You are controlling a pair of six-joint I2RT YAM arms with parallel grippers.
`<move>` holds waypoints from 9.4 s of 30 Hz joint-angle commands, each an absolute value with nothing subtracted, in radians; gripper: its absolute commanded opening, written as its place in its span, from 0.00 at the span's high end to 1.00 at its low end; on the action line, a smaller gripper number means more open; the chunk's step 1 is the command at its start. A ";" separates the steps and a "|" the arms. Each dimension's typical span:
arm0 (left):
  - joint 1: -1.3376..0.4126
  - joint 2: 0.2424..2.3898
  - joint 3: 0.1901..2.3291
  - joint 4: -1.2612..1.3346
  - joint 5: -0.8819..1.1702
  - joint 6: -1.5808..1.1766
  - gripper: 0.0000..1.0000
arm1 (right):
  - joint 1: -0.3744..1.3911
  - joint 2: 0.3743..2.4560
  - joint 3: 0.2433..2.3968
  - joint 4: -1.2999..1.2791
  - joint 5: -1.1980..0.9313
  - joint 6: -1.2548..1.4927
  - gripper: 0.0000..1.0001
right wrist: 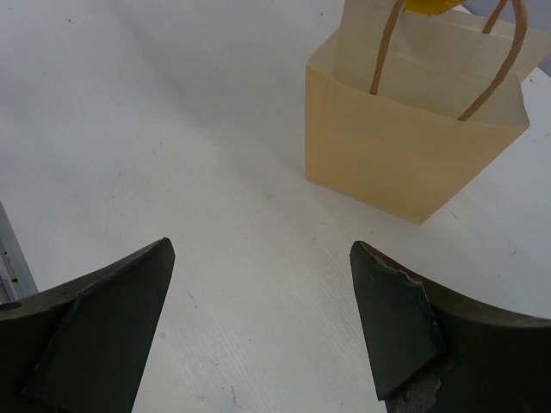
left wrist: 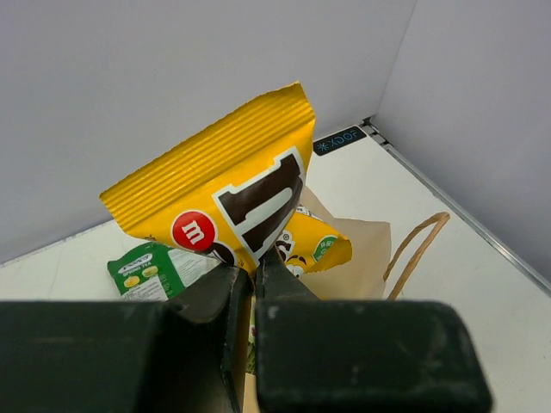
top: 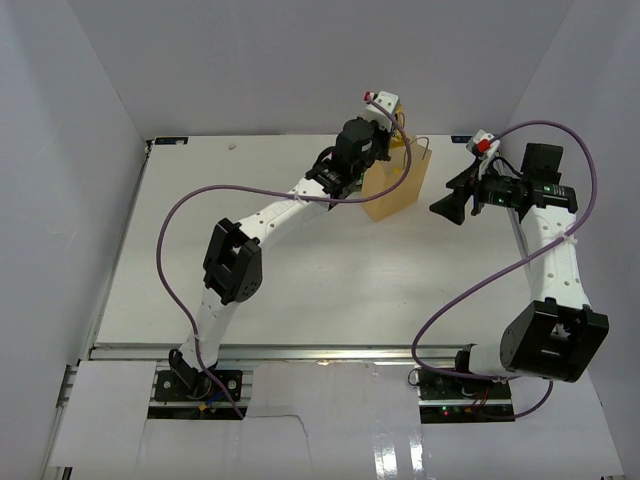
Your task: Place the snacks into the paper bag
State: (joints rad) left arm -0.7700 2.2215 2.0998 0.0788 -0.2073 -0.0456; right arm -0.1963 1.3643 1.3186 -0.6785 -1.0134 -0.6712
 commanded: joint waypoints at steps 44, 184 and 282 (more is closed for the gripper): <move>-0.364 2.371 2.075 -0.089 0.338 -0.985 0.20 | -0.202 1.350 1.276 -0.653 -1.049 -0.646 0.11; -0.367 2.213 1.577 -0.278 0.296 -0.804 0.35 | -0.204 1.310 1.187 -0.551 -1.088 -0.483 0.09; -0.365 0.785 0.853 -0.259 0.617 -0.488 1.00 | 0.647 1.899 1.164 1.189 -1.175 1.244 0.00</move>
